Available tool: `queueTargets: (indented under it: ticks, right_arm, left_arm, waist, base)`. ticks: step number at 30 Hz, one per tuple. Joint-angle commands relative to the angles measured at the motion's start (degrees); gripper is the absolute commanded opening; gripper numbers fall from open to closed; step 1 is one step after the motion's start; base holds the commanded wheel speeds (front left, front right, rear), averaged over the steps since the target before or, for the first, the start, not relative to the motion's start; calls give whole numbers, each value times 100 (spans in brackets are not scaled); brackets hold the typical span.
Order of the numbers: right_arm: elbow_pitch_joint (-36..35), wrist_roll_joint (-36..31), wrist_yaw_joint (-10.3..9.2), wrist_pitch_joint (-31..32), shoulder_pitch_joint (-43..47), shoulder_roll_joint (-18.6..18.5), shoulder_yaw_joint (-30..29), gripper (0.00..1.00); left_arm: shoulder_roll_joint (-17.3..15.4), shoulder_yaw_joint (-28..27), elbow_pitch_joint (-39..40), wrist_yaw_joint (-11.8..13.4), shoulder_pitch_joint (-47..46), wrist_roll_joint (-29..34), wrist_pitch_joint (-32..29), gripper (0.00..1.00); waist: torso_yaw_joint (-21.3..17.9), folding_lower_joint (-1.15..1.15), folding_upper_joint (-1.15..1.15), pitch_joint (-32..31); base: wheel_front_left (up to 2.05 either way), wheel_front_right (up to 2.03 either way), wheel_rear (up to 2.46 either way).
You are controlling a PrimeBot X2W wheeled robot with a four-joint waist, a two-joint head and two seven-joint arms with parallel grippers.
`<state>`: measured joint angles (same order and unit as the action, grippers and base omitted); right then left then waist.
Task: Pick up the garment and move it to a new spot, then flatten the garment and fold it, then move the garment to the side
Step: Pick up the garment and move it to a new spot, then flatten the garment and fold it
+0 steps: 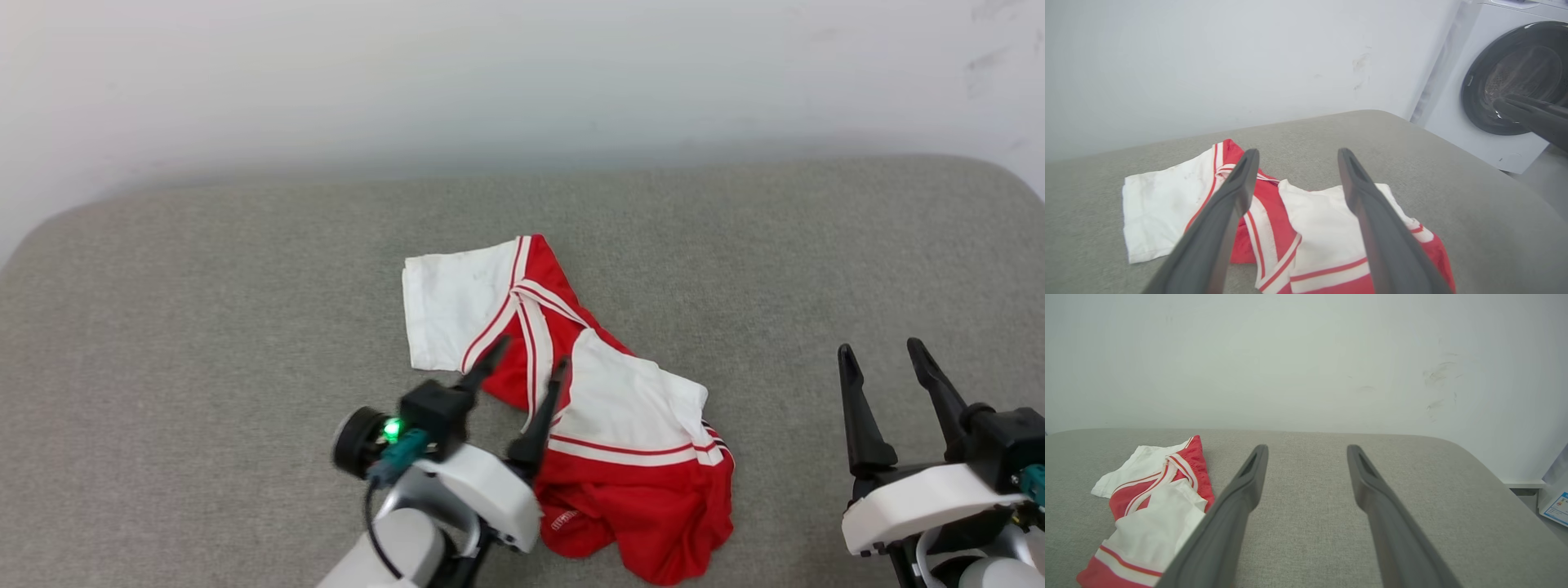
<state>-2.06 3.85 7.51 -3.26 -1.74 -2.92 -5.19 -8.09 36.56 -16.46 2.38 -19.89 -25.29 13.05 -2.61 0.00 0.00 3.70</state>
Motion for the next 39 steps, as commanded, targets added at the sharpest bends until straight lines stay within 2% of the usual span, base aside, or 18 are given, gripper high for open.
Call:
queueTargets:
  ticks: [1,2,7,13,24,33,39]
  right_arm:
    - [-36,18,-4,49,113,5,-3,100]
    - [-36,18,-4,49,113,5,-3,100]
    - [-102,64,-4,134,269,4,10,100]
    - [-258,112,-4,251,436,4,13,100]
    - [-373,143,-4,384,688,4,64,100]
    - [-438,98,-4,465,709,4,44,100]
    - [-89,239,-3,785,614,5,-250,100]
  left_arm:
    - [-131,-215,67,175,178,-54,85,100]
    - [-131,-215,67,175,178,-54,85,100]
    - [-436,-743,266,497,500,-103,180,100]
    - [-687,-1350,628,709,924,-126,221,100]
    - [-929,-1688,912,669,1553,42,221,100]
    - [-847,-1747,908,626,1601,30,221,100]
    - [-780,-1772,961,546,1464,99,216,100]
  waist:
    - [147,0,0,-209]
    - [147,0,0,-209]
    - [241,0,0,-394]
    - [323,0,0,-475]
    - [305,0,0,-643]
    - [360,0,0,-642]
    - [527,0,0,-571]
  base:
    - [0,0,0]
    - [0,0,0]
    - [0,0,0]
    - [0,0,0]
    - [0,0,0]
    - [0,0,0]
    - [0,0,0]
